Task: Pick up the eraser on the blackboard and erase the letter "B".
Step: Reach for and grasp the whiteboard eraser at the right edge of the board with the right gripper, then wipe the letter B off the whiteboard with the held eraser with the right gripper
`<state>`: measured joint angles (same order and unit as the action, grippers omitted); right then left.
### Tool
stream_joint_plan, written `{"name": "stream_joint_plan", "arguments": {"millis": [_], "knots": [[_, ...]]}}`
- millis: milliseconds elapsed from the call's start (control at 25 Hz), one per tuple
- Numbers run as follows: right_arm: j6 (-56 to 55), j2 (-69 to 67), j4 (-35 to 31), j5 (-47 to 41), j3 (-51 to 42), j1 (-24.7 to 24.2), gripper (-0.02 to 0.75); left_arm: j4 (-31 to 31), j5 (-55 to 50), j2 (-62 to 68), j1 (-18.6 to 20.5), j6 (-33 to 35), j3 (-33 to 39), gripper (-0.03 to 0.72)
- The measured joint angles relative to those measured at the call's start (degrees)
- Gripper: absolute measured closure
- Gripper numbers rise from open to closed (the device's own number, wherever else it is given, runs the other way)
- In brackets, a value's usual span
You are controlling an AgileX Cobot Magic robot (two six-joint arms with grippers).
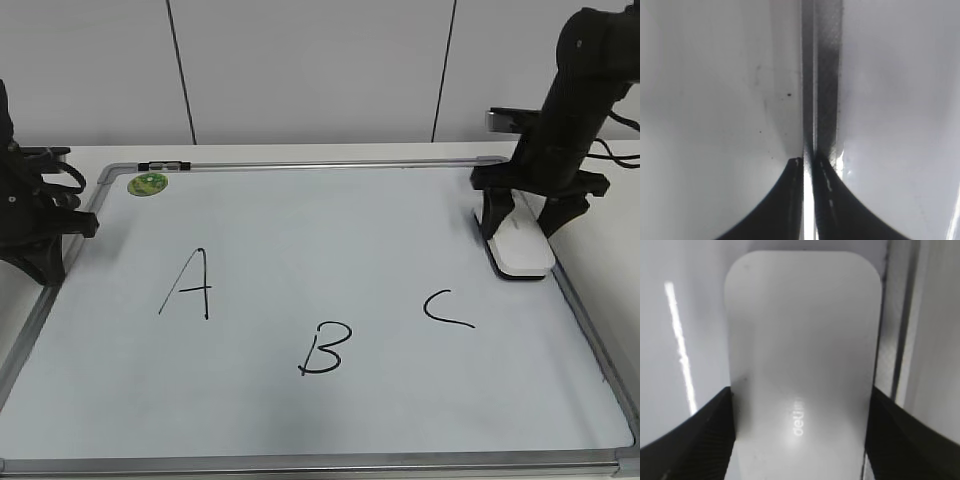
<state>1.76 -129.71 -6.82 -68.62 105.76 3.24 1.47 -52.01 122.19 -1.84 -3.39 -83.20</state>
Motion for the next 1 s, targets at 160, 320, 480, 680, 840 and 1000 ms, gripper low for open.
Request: {"name": "stream_joint_plan", "arguments": {"millis": [160, 320, 480, 680, 840, 1000], "knots": [[0.0, 0.4, -1.4, -0.6, 2.0, 2.6, 0.203, 0.0, -0.1, 0.0, 0.0, 0.0, 0.0, 0.659], [0.0, 1.5, -2.1, -0.8, 2.2, 7.2, 0.203, 0.0, -0.1, 0.0, 0.0, 0.0, 0.0, 0.659], [0.0, 2.7, -2.1, -1.0, 2.2, 12.4, 0.204, 0.0, -0.1, 0.0, 0.0, 0.0, 0.0, 0.659], [0.0, 5.7, -2.2, -1.1, 2.2, 17.5, 0.204, 0.1, -0.1, 0.0, 0.0, 0.0, 0.0, 0.659], [0.0, 8.3, -2.4, -1.2, -0.5, 20.2, 0.204, 0.1, -0.1, 0.0, 0.0, 0.0, 0.0, 0.659], [0.0, 9.7, -2.7, -1.3, -3.8, 21.6, 0.204, 0.1, -0.1, 0.0, 0.0, 0.0, 0.0, 0.659]]}}
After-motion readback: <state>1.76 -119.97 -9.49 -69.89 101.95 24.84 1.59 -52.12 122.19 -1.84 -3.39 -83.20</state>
